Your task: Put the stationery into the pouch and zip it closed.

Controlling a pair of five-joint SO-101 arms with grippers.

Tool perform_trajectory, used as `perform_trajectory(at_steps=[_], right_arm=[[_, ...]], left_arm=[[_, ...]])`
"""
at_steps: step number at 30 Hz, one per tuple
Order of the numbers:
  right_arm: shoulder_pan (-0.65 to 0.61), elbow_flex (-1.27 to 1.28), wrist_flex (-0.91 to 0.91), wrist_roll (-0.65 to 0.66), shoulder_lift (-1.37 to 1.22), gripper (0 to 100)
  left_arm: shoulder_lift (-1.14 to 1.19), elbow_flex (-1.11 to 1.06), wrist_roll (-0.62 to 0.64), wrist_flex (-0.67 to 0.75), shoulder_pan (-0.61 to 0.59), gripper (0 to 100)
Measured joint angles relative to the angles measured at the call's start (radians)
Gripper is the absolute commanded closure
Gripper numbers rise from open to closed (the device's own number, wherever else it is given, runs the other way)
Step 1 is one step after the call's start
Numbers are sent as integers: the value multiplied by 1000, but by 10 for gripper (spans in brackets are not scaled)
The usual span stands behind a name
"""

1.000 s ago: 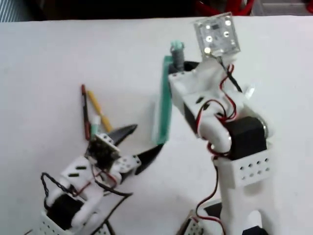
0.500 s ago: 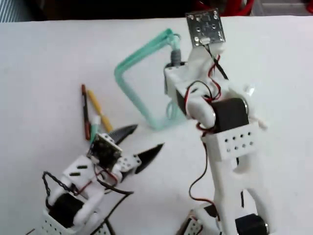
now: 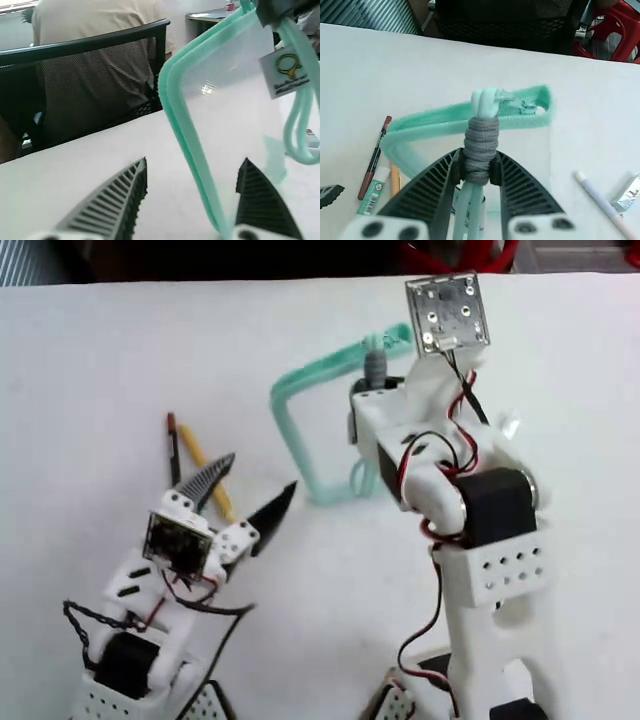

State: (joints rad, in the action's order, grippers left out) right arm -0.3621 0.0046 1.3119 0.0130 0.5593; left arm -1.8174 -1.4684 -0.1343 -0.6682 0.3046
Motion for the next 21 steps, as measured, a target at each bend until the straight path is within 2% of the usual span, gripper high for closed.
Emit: perform_trajectory(at_steps=[7, 12, 21], right_arm=[[0, 0, 3, 132, 71, 979], [-40, 0, 18, 147, 95, 979], [-95, -153, 114, 149, 69, 979]], left_arm=[[-3, -40, 0, 12, 41, 714], [-6, -43, 0, 95, 40, 714], [-6, -109, -3, 114, 25, 713]])
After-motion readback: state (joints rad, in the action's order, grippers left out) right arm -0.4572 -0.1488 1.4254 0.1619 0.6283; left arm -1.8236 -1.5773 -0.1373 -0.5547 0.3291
